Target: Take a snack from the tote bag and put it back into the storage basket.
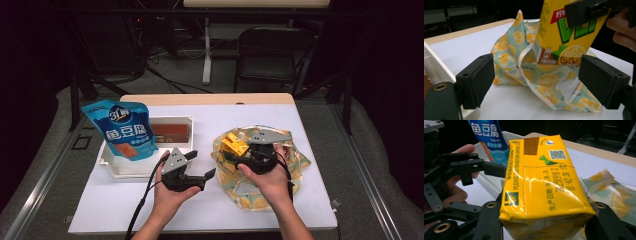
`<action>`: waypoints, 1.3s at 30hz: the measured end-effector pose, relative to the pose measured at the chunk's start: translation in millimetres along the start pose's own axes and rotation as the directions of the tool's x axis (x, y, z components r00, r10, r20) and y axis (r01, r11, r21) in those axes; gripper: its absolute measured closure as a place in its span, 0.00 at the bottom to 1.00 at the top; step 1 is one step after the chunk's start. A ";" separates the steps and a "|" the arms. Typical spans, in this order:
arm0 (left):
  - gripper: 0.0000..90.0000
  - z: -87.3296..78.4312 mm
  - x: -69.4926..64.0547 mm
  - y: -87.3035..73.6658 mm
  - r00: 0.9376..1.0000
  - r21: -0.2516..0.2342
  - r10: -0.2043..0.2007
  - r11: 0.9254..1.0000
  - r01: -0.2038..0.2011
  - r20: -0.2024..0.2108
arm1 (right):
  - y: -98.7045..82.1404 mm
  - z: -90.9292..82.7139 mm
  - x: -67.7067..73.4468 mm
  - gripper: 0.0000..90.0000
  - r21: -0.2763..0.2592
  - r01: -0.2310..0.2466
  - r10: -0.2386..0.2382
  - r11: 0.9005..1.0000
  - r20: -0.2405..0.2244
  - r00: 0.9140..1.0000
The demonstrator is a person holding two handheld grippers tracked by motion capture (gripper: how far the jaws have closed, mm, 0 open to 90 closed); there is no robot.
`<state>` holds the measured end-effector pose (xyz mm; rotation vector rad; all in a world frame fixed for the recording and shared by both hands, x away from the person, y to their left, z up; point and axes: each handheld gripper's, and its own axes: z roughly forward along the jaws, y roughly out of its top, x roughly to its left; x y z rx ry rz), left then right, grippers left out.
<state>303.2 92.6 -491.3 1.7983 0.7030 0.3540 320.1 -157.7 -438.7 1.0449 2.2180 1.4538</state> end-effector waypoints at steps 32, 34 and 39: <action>0.12 27.2 -28.7 -8.5 0.997 -0.003 0.055 0.998 -0.055 -0.051 | -4.3 23.5 38.6 0.56 0.046 -0.001 0.002 0.999 -0.030 1.000; 0.13 26.6 -27.9 -8.1 0.998 -0.006 0.050 0.999 -0.050 -0.045 | -4.9 24.7 40.3 0.56 0.041 -0.005 0.006 0.999 -0.028 1.000; 0.17 26.8 -27.4 -8.1 0.997 -0.024 0.040 0.999 -0.042 -0.061 | -5.4 25.3 41.9 0.56 0.042 -0.002 0.003 0.999 -0.022 1.000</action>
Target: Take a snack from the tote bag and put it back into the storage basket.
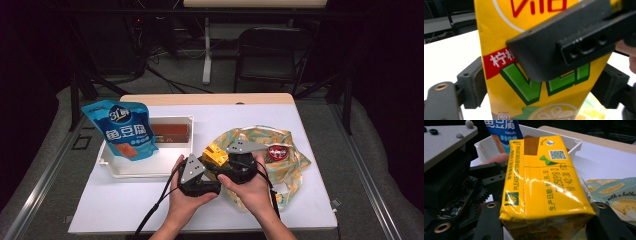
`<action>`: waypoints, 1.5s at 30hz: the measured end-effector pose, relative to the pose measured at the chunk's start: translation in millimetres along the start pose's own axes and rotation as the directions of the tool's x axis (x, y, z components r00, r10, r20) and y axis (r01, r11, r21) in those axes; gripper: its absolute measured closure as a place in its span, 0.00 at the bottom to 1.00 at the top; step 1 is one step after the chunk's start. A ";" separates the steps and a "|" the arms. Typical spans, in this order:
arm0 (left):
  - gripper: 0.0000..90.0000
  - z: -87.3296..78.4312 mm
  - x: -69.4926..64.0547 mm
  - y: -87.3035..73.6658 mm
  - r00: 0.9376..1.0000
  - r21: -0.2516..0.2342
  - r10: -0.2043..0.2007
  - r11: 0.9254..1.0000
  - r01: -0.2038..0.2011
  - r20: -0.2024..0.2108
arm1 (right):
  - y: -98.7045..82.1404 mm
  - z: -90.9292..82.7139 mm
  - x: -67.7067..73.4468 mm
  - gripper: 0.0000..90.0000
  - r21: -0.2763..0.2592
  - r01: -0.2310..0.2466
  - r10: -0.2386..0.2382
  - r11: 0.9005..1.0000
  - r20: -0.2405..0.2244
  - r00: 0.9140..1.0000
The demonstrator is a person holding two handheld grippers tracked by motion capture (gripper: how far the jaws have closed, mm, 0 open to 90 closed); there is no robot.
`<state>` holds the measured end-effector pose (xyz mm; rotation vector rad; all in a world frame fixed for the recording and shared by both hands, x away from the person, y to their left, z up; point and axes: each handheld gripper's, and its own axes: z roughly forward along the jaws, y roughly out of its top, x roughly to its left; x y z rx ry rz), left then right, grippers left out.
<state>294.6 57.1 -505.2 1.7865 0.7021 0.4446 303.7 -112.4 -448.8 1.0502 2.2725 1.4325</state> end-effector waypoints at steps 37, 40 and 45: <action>0.31 -14.5 18.0 -2.7 0.993 -0.019 -0.047 0.999 0.045 -0.107 | 8.4 -15.0 1.3 0.25 -0.110 -0.017 0.006 0.994 -0.099 0.995; 0.31 -18.7 22.0 -2.9 0.990 -0.034 -0.055 0.998 0.051 -0.130 | 10.5 -20.0 1.4 0.25 -0.127 -0.020 0.007 0.992 -0.101 0.995; 0.31 -26.0 31.6 -4.1 0.986 -0.044 -0.073 0.997 0.067 -0.152 | 12.8 -25.8 -1.1 0.25 -0.146 -0.026 0.012 0.989 -0.096 0.995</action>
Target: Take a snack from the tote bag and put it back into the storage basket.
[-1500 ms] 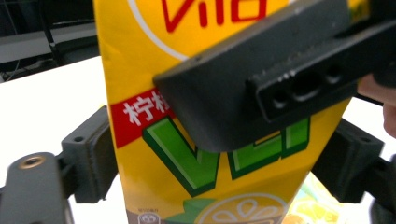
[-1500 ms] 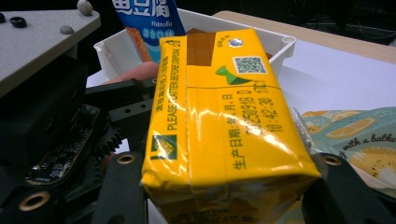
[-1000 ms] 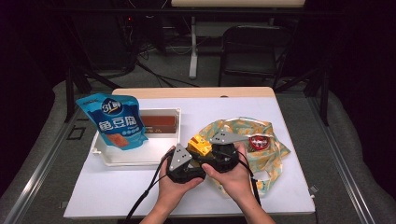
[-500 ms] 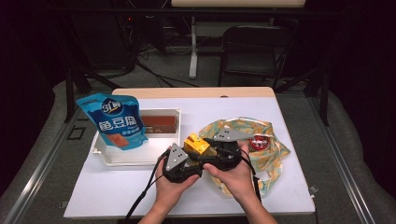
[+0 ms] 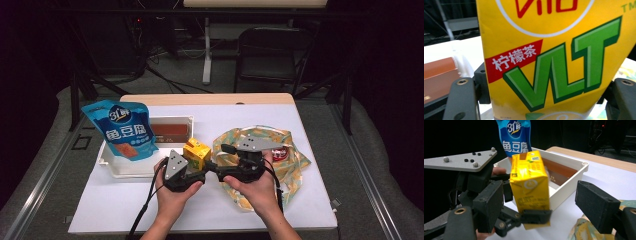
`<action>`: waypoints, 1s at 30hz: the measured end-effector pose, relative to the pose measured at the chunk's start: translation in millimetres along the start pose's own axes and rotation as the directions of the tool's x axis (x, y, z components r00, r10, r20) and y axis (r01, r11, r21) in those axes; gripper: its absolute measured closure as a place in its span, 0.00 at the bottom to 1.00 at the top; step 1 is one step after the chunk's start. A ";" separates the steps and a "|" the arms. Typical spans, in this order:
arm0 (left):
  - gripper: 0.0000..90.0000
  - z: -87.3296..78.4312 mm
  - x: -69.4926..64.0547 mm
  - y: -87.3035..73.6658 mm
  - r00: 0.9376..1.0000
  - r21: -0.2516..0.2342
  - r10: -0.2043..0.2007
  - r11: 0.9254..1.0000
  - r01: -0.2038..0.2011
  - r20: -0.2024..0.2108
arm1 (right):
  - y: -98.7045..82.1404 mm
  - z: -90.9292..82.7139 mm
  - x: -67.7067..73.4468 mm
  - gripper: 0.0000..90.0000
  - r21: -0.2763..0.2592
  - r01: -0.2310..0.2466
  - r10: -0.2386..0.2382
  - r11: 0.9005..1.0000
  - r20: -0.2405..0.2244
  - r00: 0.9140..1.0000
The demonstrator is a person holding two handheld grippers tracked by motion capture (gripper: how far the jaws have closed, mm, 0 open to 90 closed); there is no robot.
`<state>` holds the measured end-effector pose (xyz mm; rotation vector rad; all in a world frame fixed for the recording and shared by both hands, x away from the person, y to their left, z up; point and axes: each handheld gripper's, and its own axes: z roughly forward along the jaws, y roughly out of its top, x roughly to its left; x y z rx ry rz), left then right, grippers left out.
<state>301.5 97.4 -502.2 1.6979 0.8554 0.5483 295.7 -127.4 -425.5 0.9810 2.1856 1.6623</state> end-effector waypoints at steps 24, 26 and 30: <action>0.31 -42.0 50.5 -0.7 0.987 -0.102 -0.070 0.993 0.055 -0.144 | -35.8 -28.0 -34.2 0.28 0.017 -0.003 0.001 1.000 0.113 0.994; 0.31 -43.7 54.4 -2.4 0.984 -0.108 -0.075 0.992 0.057 -0.163 | -43.7 -35.3 -40.1 0.28 0.012 -0.008 0.006 1.000 0.137 0.990; 0.32 -45.3 60.0 -4.9 0.976 -0.118 -0.095 0.990 0.073 -0.196 | -54.5 -47.5 -49.2 0.29 -0.005 -0.018 0.019 1.000 0.172 0.985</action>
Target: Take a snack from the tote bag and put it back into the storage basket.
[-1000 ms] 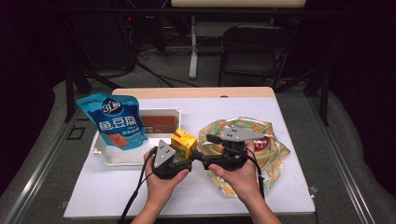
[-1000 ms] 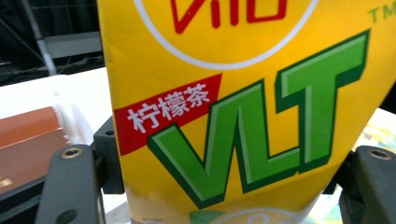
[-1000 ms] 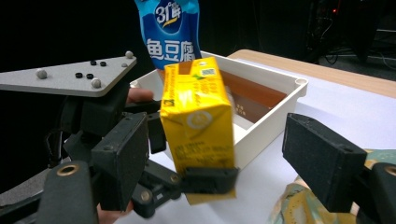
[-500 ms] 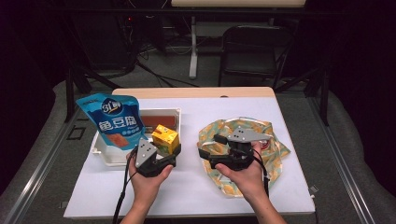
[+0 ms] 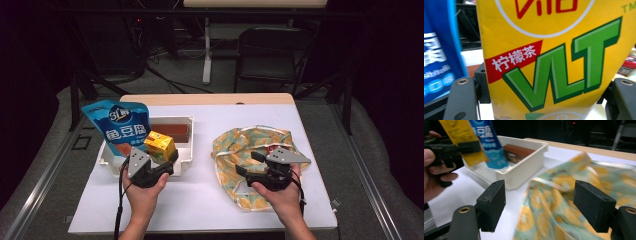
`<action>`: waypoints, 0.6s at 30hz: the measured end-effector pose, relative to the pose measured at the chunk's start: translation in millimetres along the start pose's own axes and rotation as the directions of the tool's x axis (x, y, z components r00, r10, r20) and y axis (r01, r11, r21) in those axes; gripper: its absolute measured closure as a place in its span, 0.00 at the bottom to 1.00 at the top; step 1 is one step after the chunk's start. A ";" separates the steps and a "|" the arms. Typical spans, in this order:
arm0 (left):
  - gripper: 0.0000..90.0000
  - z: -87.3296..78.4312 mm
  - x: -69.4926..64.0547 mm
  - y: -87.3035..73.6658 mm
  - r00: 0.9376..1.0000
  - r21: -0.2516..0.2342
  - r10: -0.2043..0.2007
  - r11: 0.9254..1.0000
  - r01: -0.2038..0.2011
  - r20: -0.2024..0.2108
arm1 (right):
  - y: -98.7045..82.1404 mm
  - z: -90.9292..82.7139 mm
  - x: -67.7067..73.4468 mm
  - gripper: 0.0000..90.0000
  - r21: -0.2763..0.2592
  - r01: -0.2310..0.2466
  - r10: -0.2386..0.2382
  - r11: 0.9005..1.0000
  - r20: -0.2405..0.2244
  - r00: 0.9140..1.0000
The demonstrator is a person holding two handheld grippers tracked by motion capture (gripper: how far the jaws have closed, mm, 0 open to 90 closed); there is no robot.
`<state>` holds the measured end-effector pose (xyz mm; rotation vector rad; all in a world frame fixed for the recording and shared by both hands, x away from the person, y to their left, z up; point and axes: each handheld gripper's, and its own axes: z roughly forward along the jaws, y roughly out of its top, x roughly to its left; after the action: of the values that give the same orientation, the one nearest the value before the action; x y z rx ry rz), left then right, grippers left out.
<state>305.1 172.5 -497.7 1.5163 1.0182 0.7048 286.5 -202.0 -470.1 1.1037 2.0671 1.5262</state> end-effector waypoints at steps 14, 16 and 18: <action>0.32 20.1 16.0 -22.7 0.989 0.024 -0.060 0.998 0.064 -0.134 | -29.9 -32.4 -27.8 0.31 -0.007 -0.045 0.045 0.999 0.093 0.995; 0.31 25.0 18.3 -25.9 0.987 0.030 -0.074 0.996 0.079 -0.143 | -30.4 -32.1 -28.3 0.31 -0.011 -0.046 0.047 0.999 0.097 0.994; 0.32 27.4 19.3 -27.5 0.986 0.035 -0.075 0.996 0.081 -0.151 | -30.6 -31.3 -28.2 0.31 -0.011 -0.040 0.041 0.999 0.096 0.994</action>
<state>331.4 177.2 -531.8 1.4673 1.2060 0.7548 272.0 -247.1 -491.6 1.1993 1.9837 1.4688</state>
